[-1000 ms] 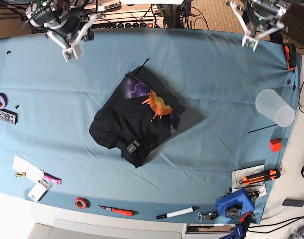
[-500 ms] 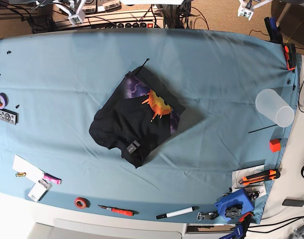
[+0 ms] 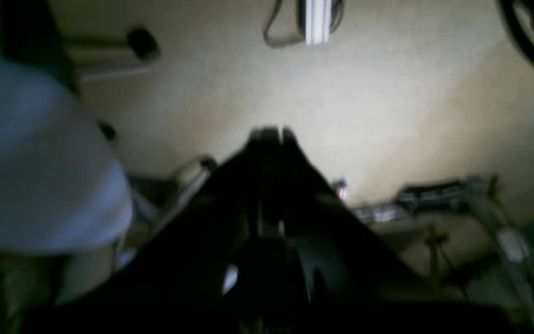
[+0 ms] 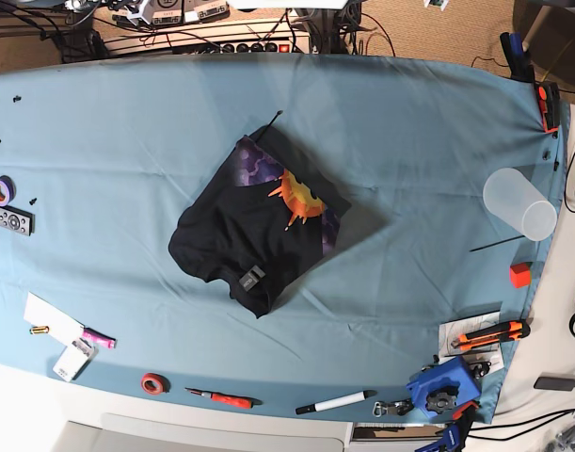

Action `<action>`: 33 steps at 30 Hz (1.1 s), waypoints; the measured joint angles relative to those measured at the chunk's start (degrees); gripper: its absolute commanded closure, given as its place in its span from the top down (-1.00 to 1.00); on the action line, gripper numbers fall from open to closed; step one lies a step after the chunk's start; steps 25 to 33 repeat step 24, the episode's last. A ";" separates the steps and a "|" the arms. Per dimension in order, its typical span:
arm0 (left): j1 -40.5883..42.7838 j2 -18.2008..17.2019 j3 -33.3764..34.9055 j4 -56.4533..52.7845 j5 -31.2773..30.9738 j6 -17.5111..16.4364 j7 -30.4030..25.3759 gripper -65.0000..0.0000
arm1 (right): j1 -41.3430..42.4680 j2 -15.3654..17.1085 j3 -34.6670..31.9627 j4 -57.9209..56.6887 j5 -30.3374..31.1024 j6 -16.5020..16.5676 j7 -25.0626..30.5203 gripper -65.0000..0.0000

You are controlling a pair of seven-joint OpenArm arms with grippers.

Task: Layout the t-shirt on the table in an organized manner, then fold the t-shirt properly

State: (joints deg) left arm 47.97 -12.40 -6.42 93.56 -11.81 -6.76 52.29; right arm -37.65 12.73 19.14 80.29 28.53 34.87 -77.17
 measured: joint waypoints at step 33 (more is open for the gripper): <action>-29.73 2.82 -0.04 -58.05 6.73 -3.41 -42.82 -1.00 | 24.35 5.35 -34.38 -51.08 -37.33 -4.66 52.54 -1.00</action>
